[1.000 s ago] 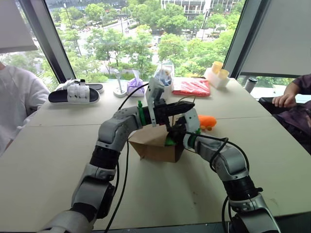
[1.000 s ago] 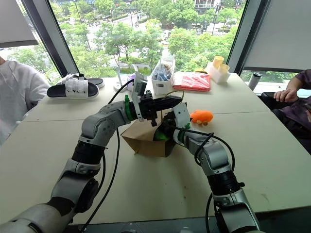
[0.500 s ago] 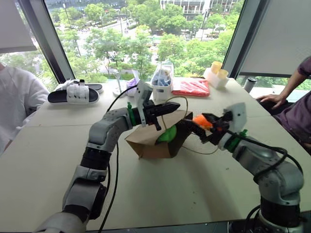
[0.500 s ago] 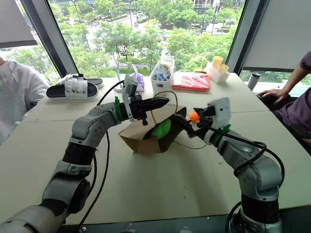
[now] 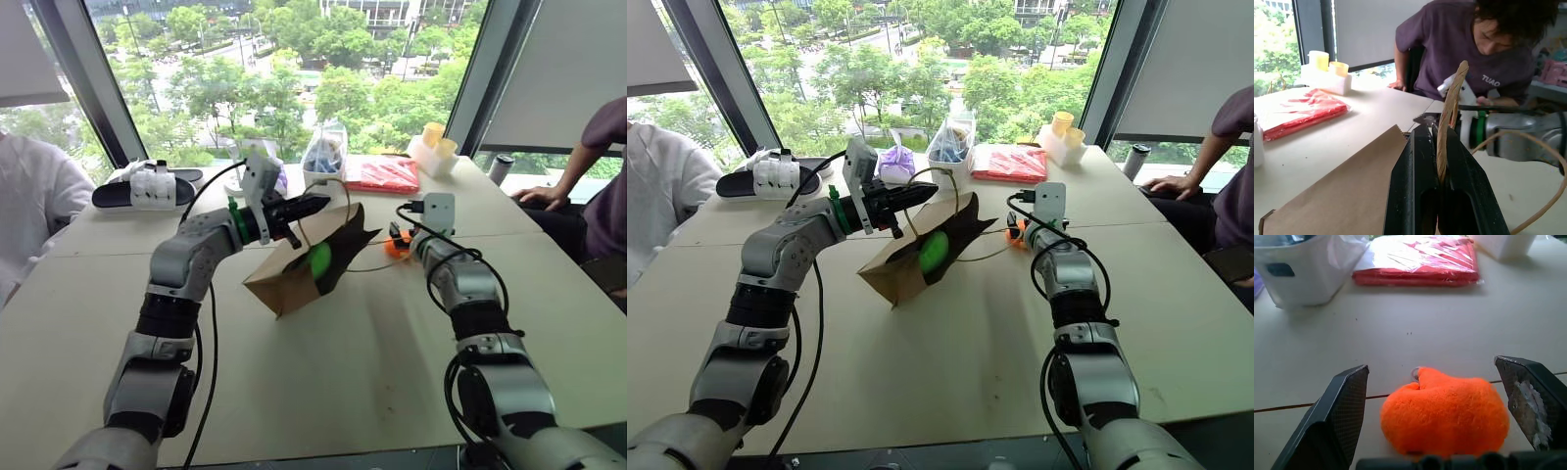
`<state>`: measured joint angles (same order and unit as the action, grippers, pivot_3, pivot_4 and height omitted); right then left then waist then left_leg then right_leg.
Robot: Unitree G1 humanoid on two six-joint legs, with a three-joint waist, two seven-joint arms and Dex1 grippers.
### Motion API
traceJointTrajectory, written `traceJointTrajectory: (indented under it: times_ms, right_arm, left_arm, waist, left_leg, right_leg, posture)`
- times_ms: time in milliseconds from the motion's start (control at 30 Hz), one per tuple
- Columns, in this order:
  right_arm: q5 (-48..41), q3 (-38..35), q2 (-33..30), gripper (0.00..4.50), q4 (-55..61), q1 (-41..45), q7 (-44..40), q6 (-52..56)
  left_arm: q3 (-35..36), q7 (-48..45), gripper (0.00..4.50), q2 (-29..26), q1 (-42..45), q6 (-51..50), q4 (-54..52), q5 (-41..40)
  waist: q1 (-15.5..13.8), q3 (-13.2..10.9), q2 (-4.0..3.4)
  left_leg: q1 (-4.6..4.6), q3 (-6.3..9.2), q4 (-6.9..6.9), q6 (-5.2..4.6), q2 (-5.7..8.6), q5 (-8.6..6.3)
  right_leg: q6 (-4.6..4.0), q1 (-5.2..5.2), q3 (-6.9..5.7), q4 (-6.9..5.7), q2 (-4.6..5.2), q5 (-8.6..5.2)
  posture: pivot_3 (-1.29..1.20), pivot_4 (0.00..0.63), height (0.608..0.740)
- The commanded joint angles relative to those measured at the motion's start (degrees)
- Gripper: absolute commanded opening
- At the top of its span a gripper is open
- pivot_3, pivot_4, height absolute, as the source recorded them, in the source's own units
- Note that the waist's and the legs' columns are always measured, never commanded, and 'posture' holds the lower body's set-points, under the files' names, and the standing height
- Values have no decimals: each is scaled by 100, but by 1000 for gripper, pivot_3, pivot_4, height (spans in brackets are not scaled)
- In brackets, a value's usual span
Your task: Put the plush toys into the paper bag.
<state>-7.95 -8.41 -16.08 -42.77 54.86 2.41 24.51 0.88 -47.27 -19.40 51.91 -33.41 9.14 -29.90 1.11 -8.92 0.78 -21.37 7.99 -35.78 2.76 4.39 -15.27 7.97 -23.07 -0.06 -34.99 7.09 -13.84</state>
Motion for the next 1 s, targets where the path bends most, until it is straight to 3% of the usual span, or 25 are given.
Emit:
traceJointTrajectory:
  times_ms: [33, 133, 200, 467, 500, 567, 667, 867, 1000]
  right_arm:
    - [61, -212, 51, 4425, -1280, 473, 236, -519]
    - [64, -241, 62, 4425, -1811, 666, 190, -660]
    - [82, -240, 43, 3911, -1999, 695, 155, -750]
    - [134, -219, -17, 291, -2134, 620, 21, -953]
    - [151, -205, -43, 42, -2051, 582, 18, -996]
    - [149, -188, -92, 42, -1752, 488, -57, -1120]
    - [490, 259, -425, 42, 135, -146, -485, -1255]
    - [184, 234, -1119, 42, 4326, -1352, -1321, 69]
    - [-259, 90, -1947, 42, 5981, -1880, -2160, 1136]
  left_arm:
    - [9, 73, 0, 103, -22, 66, -350, -28]
    - [-29, 80, 0, 173, -79, 72, -420, -15]
    - [-40, 72, 0, 209, -95, 85, -423, -10]
    - [-63, 41, 0, 332, -51, 103, -337, -19]
    - [-76, 19, 0, 353, -41, 112, -306, -15]
    - [-97, -6, 0, 388, -22, 126, -266, 0]
    - [-156, -139, 0, 468, 66, 206, -87, 20]
    - [-132, -439, 0, 867, 267, 457, 345, -114]
    - [-279, -676, 0, 1043, 395, 609, 556, 6]
  waist:
    - [-4, 0, 0]
    - [30, 0, 0]
    - [77, 0, 0]
    - [152, 0, 0]
    - [152, 0, 0]
    - [150, 1, 0]
    - [110, 0, -2]
    - [139, -1, -3]
    - [123, -1, -2]
  left_leg:
    - [-2, 0, 3, 0, 1, 0]
    - [-5, -1, 6, 0, 2, 0]
    - [-3, -2, 7, 1, 0, 0]
    - [4, 0, 0, 7, -10, 4]
    - [4, 0, -2, 7, -11, 4]
    - [4, 0, -6, 7, -11, 4]
    - [1, 7, -10, 7, -9, 4]
    - [-13, 9, -8, 6, -5, 3]
    - [-6, 8, -7, 1, -10, 1]
  right_leg:
    - [-1, 0, 1, 1, 0, 1]
    - [-3, 0, 3, 8, 0, 3]
    - [-3, 0, 3, 8, 0, 3]
    - [-3, 4, 3, -1, -15, 3]
    - [-3, 5, 3, -2, -16, 3]
    - [-4, 7, 3, -2, -16, 3]
    - [-3, 11, 3, -1, -16, 3]
    - [-1, -4, 7, 2, -16, 3]
    - [0, 3, 6, 10, -21, 2]
  posture:
    - [0, 150, 740]
    - [0, 150, 740]
    - [0, 150, 740]
    - [0, 150, 740]
    - [0, 150, 740]
    - [0, 150, 740]
    - [0, 150, 740]
    - [0, 150, 740]
    - [0, 150, 740]
